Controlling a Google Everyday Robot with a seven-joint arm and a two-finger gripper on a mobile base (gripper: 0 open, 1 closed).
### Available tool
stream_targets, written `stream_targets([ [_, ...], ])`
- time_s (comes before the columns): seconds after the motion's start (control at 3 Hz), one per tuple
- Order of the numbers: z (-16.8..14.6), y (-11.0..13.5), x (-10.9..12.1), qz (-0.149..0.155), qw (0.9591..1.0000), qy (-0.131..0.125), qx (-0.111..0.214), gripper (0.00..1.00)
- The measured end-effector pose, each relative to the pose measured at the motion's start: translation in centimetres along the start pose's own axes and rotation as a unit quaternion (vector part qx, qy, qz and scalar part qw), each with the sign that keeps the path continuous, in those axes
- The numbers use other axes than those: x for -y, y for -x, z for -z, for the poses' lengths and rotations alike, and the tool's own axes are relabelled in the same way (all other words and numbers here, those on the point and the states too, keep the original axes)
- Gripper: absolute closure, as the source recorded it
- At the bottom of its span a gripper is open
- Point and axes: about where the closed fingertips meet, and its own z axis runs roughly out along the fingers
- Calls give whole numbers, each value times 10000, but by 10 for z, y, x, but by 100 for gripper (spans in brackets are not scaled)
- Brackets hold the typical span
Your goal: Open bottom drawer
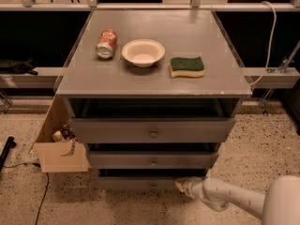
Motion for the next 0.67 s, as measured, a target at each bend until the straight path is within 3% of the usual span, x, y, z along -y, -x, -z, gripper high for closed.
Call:
stream_targets([
  [0.33, 0, 0, 0, 0, 10000, 0, 0, 84],
  [0.67, 0, 0, 0, -1, 10000, 2, -2, 60],
])
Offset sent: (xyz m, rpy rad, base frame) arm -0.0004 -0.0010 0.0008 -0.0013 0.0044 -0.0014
